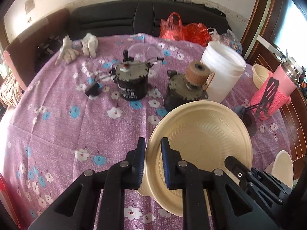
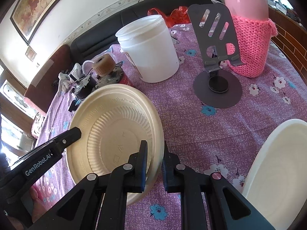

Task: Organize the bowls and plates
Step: 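Close the left gripper on the beige bowl rim beside the right gripper, then lift the beige bowl with both grippers and carry it over the red plates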

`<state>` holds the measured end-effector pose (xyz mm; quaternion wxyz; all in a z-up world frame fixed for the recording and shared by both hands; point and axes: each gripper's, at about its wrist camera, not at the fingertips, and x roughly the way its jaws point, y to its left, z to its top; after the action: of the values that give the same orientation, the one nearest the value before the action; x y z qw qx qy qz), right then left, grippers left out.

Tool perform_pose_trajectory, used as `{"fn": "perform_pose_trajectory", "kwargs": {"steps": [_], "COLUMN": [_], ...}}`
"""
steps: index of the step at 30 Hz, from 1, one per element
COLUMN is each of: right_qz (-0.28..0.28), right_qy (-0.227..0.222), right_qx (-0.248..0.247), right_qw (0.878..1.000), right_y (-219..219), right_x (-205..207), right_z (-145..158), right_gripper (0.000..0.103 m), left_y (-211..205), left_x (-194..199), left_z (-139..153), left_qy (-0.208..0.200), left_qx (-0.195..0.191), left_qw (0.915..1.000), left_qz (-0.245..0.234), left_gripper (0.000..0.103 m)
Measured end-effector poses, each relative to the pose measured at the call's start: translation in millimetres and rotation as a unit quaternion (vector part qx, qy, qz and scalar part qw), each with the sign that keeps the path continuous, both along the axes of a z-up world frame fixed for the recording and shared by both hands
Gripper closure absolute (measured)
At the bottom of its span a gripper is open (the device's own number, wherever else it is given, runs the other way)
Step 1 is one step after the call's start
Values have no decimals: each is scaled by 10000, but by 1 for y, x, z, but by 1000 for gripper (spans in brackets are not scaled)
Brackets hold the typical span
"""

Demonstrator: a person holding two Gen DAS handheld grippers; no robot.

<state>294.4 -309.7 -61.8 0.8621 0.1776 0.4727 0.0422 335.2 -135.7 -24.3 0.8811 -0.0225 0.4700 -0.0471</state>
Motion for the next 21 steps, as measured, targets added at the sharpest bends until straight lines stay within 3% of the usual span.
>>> {"fn": "perform_pose_trajectory", "kwargs": {"steps": [11,21], "right_qz": [-44,97], "right_qy": [-498,-952], "right_qx": [43,-59], "right_qw": [9987,9954], "right_y": [9,38], "right_x": [-14,-33], "right_z": [30,64], "right_gripper": [89,89], "left_y": [12,40], "left_x": [-25,-37], "left_z": [40,54], "left_qy": [-711,-836], "left_qx": [54,-66], "left_qw": [9974,9959], "left_qz": [117,347], "left_gripper": [87,86]}}
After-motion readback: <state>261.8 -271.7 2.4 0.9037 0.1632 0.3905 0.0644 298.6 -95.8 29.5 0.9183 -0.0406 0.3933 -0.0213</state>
